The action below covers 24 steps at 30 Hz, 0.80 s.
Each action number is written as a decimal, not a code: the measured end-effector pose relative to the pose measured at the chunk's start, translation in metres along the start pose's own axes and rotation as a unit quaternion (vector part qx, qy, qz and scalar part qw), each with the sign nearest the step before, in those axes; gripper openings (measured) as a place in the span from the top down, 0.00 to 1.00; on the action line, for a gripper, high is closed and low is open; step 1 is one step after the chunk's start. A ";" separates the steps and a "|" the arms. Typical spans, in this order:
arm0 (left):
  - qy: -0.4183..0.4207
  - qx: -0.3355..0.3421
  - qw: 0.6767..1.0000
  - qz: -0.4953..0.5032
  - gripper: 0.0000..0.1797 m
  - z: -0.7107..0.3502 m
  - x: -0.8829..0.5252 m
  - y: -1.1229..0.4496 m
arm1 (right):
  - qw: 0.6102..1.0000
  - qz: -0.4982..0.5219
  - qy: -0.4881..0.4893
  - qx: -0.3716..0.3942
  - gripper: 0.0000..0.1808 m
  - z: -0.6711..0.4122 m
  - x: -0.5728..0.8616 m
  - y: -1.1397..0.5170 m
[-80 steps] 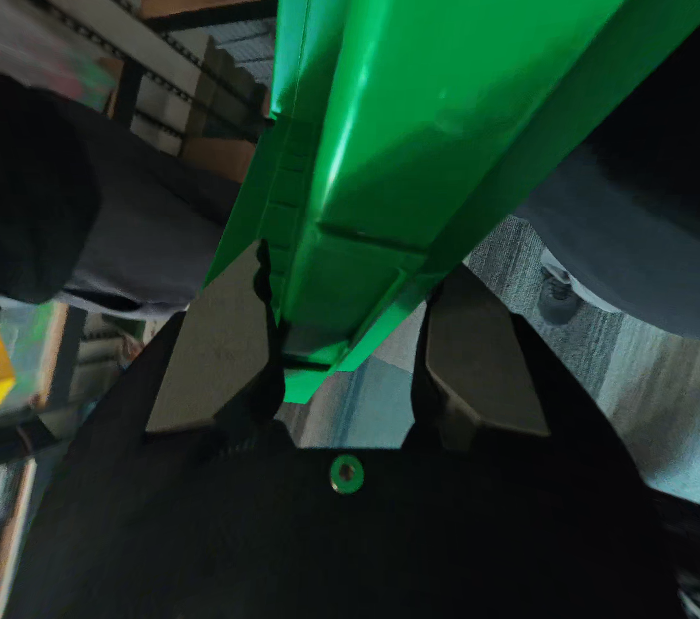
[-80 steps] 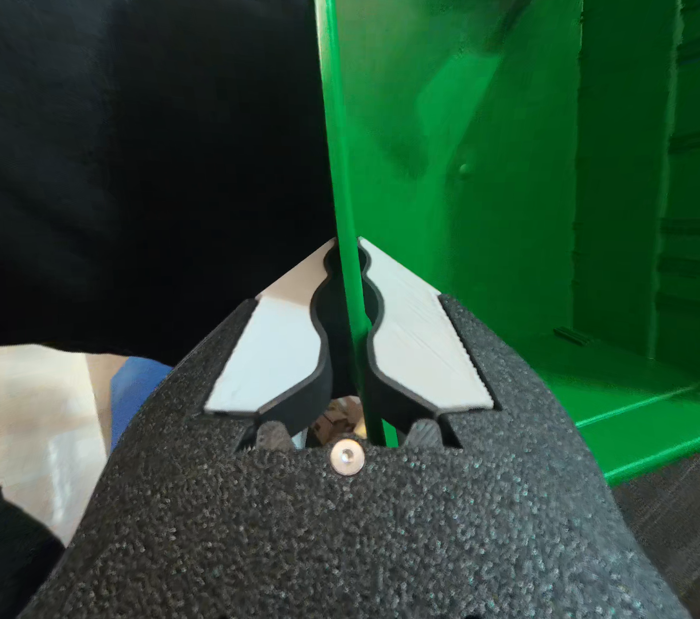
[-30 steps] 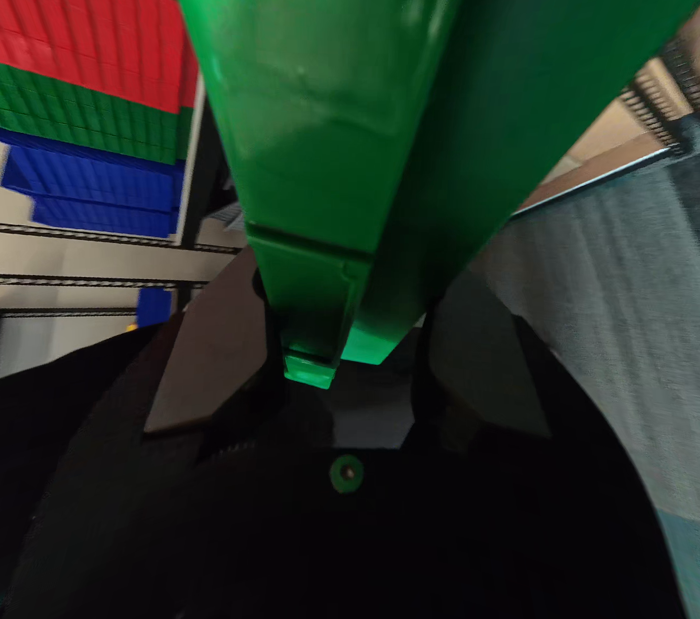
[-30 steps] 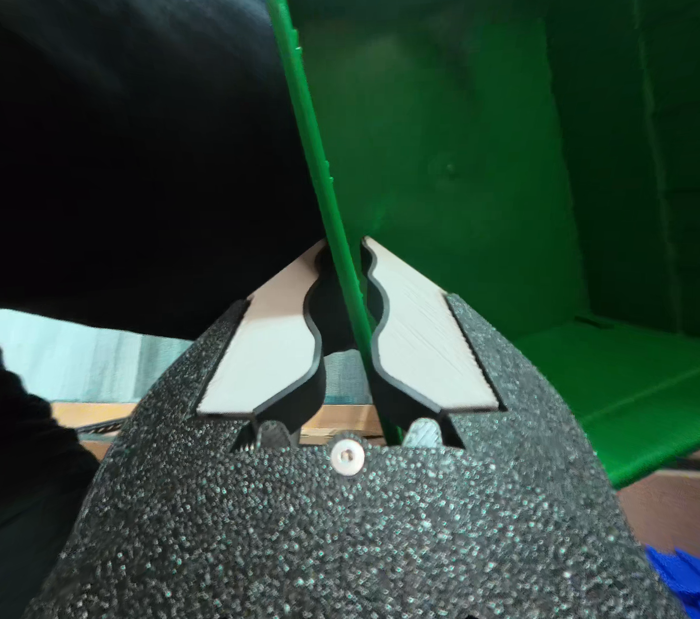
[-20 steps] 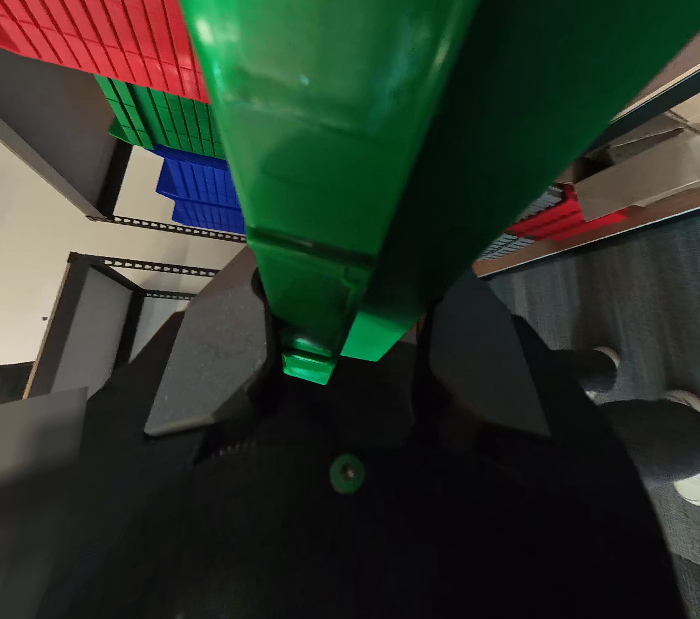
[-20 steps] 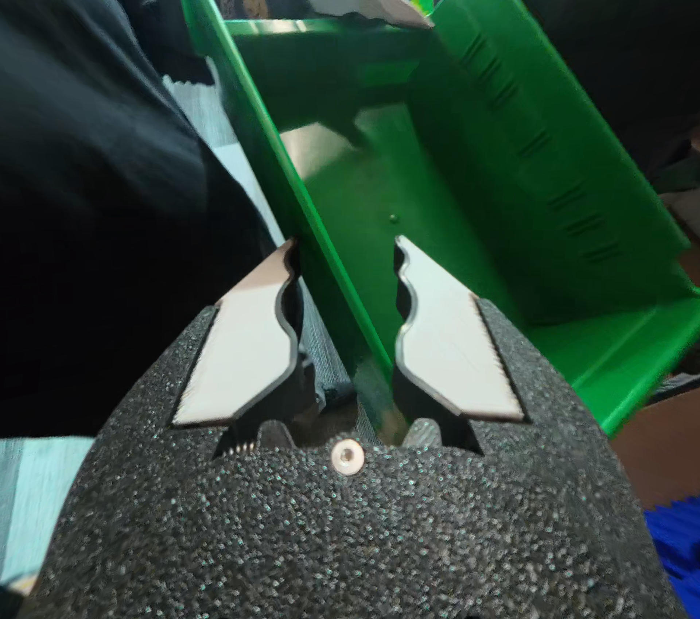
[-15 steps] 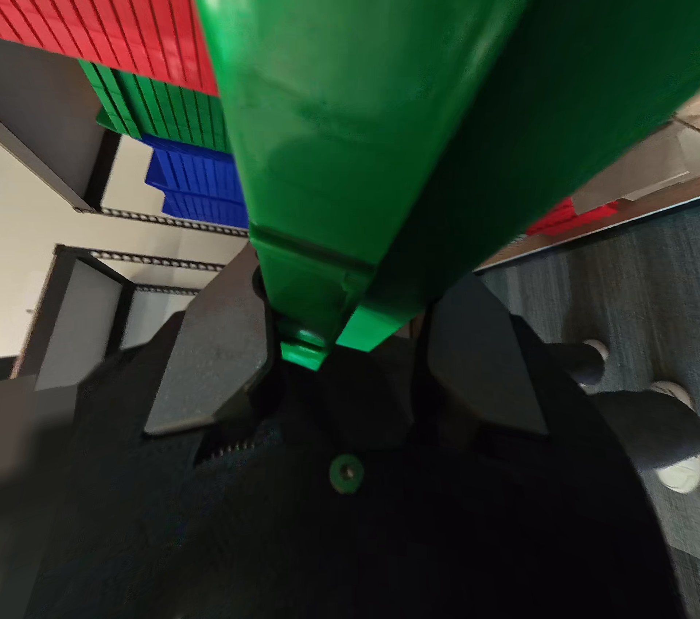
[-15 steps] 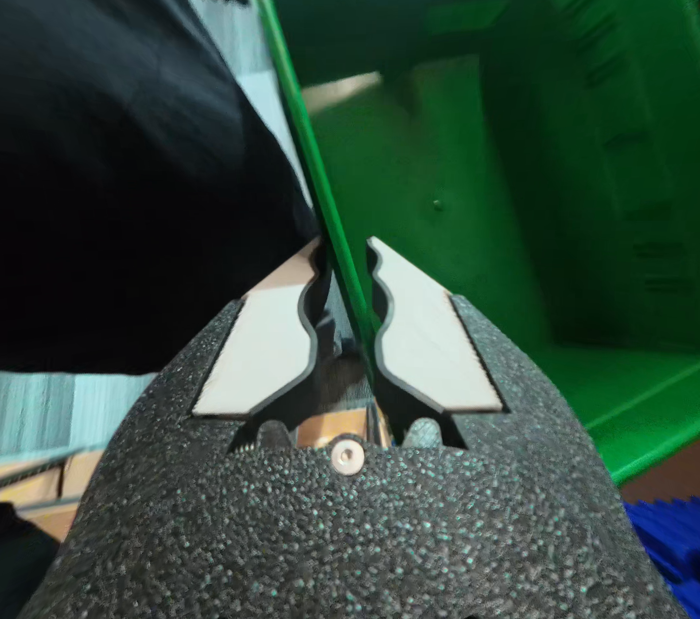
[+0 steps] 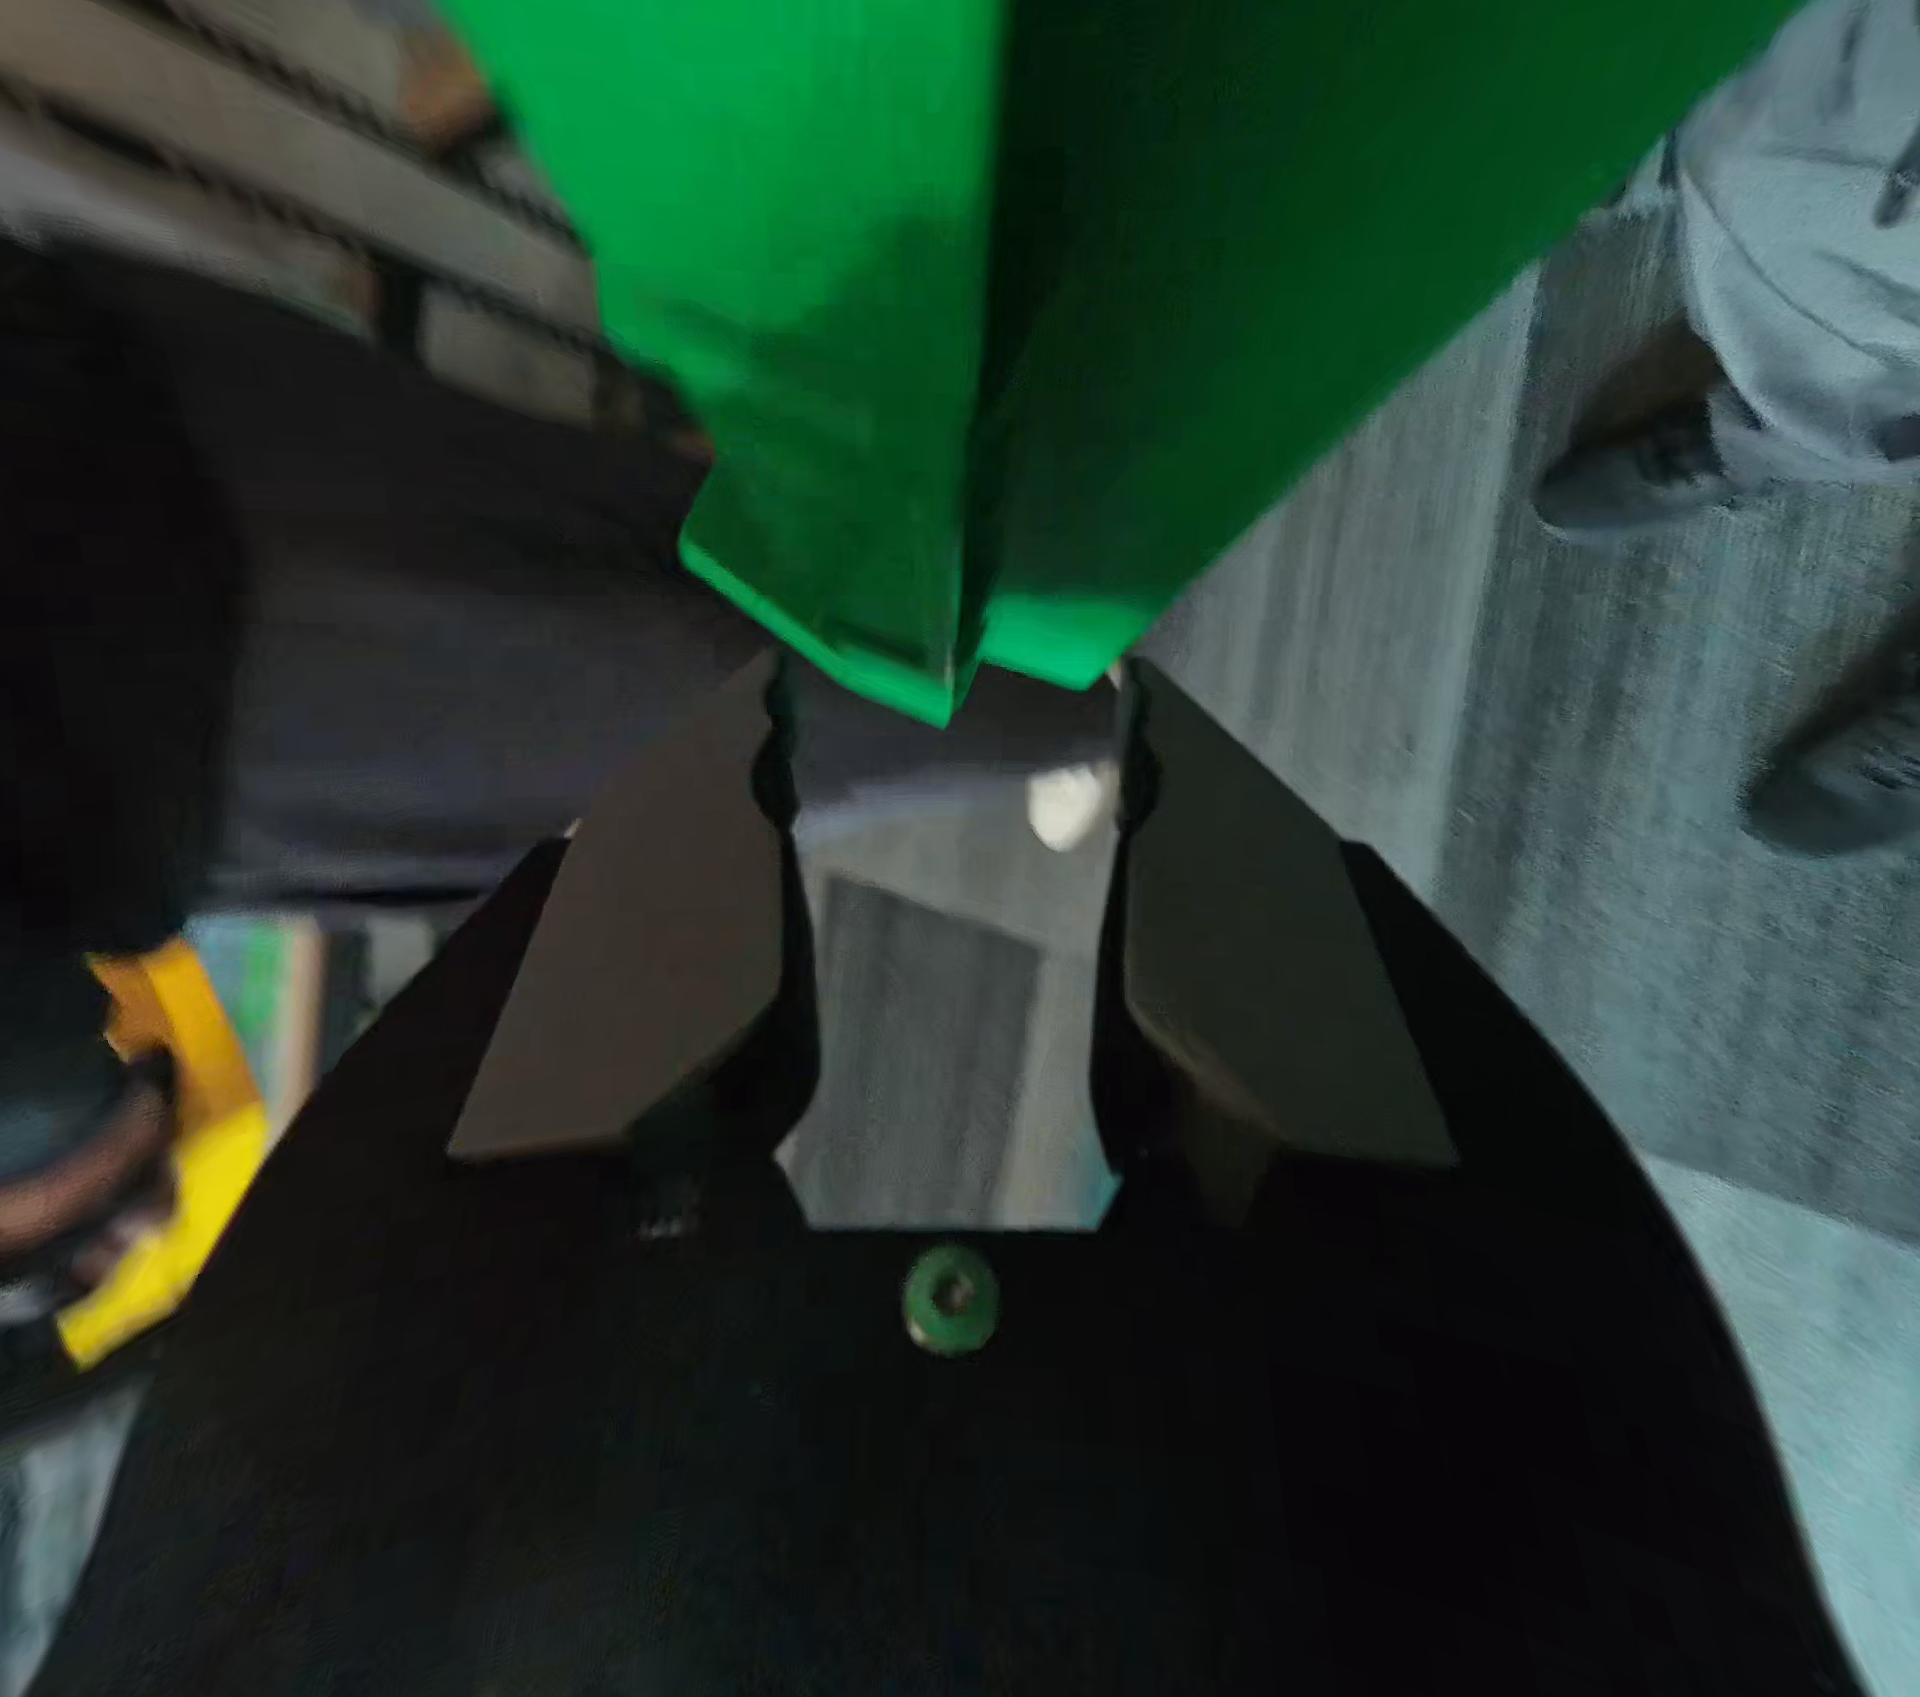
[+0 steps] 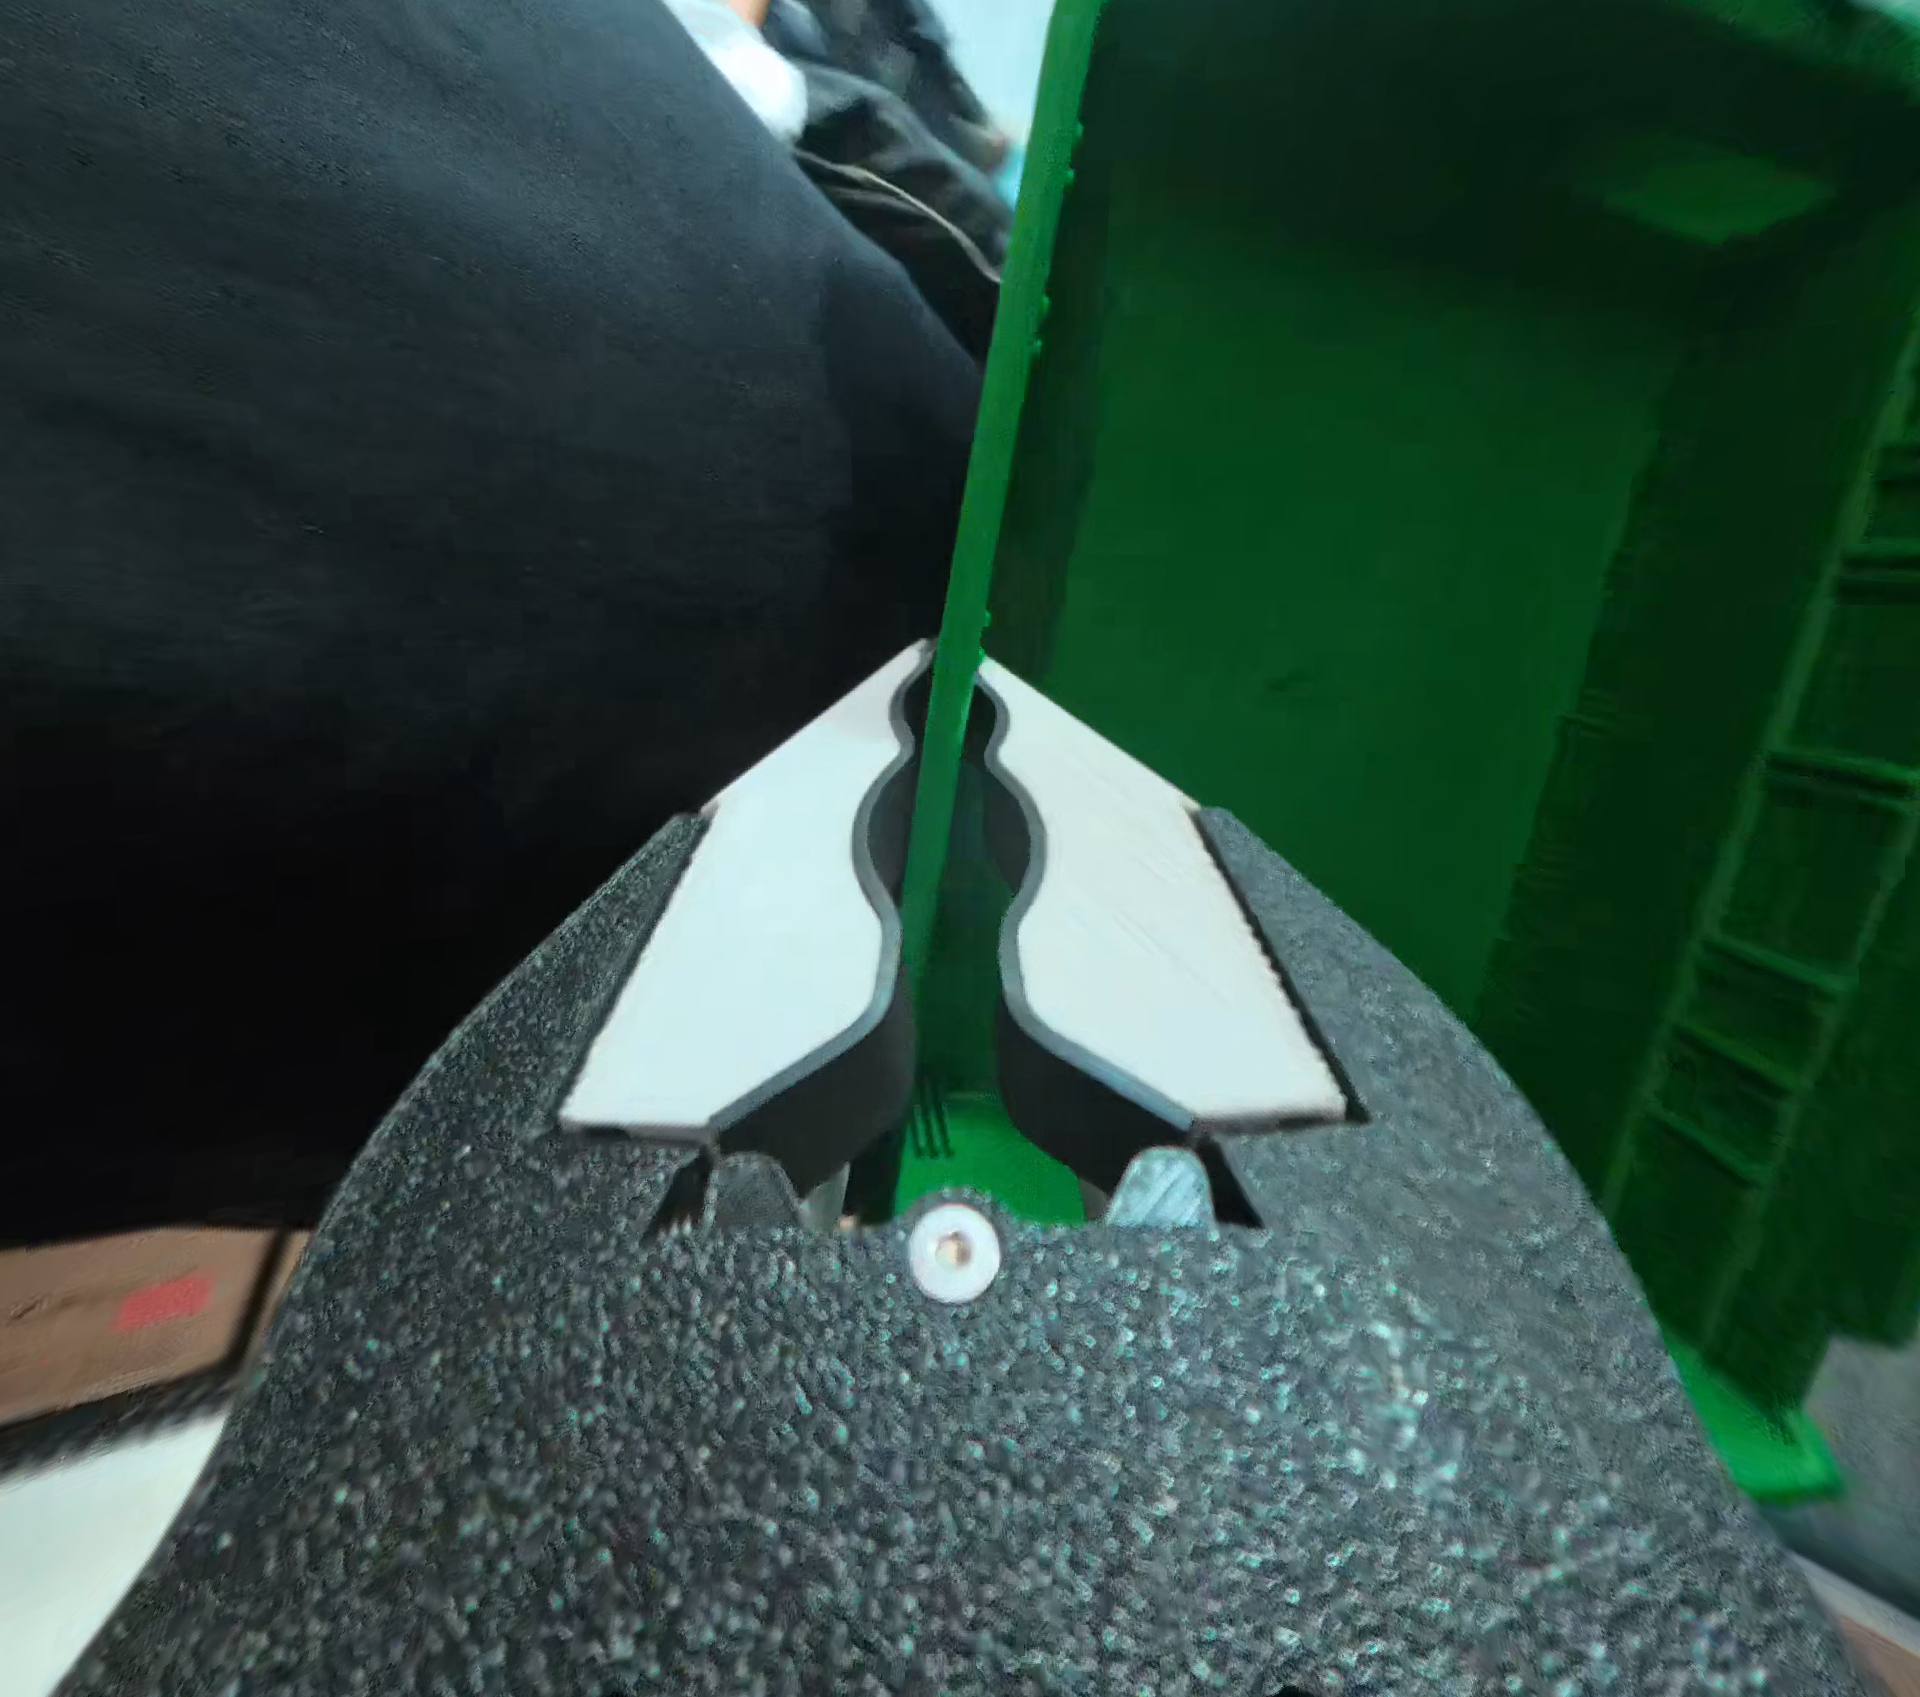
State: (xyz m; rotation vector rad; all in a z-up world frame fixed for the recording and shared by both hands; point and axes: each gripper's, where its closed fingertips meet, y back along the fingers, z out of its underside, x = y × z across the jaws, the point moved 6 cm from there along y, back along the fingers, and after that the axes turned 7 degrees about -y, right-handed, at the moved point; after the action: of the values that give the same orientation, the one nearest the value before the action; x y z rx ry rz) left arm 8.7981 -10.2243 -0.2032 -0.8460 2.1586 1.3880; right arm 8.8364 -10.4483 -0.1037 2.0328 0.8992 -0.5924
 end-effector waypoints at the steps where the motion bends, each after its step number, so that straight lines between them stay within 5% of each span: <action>1: 0.031 -0.036 0.999 0.010 0.68 0.014 0.003 0.005 | 0.999 -0.040 -0.008 0.004 0.99 -0.002 0.013 0.001; 5: 0.272 -0.149 0.950 0.018 0.69 0.087 0.029 0.020 | 0.989 -0.139 -0.054 0.014 0.99 -0.019 0.077 0.005; 7: 0.456 -0.181 0.871 0.040 0.69 0.125 0.062 0.017 | 0.984 -0.167 -0.063 -0.011 0.99 -0.033 0.107 -0.007; 9: 0.635 -0.147 0.752 0.096 0.74 0.145 0.100 0.010 | 0.979 -0.184 -0.072 -0.046 0.98 -0.049 0.132 -0.027; 11: 0.745 -0.054 0.657 0.106 0.94 0.156 0.123 0.008 | 0.973 -0.200 -0.080 -0.081 0.98 -0.068 0.154 -0.054; 14: 0.813 -0.038 0.580 0.023 1.00 0.205 0.154 0.013 | 0.961 -0.229 -0.092 -0.120 0.98 -0.101 0.182 -0.097; 16: 0.858 -0.030 0.512 0.012 0.86 0.246 0.177 0.015 | 0.956 -0.238 -0.097 -0.139 0.98 -0.126 0.203 -0.127; 18: 0.883 -0.008 0.470 0.001 0.98 0.291 0.197 0.023 | 0.955 -0.231 -0.097 -0.157 0.98 -0.156 0.223 -0.161; 24: 0.932 0.088 0.352 -0.009 1.00 0.449 0.213 0.073 | 0.957 -0.183 -0.119 -0.190 0.98 -0.283 0.276 -0.284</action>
State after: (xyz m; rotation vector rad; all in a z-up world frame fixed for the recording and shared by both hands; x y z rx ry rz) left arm 8.6097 -9.8458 -0.4744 -3.2032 2.9552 -1.0183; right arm 8.8185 -9.9914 -0.2713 1.4282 1.1515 -0.7779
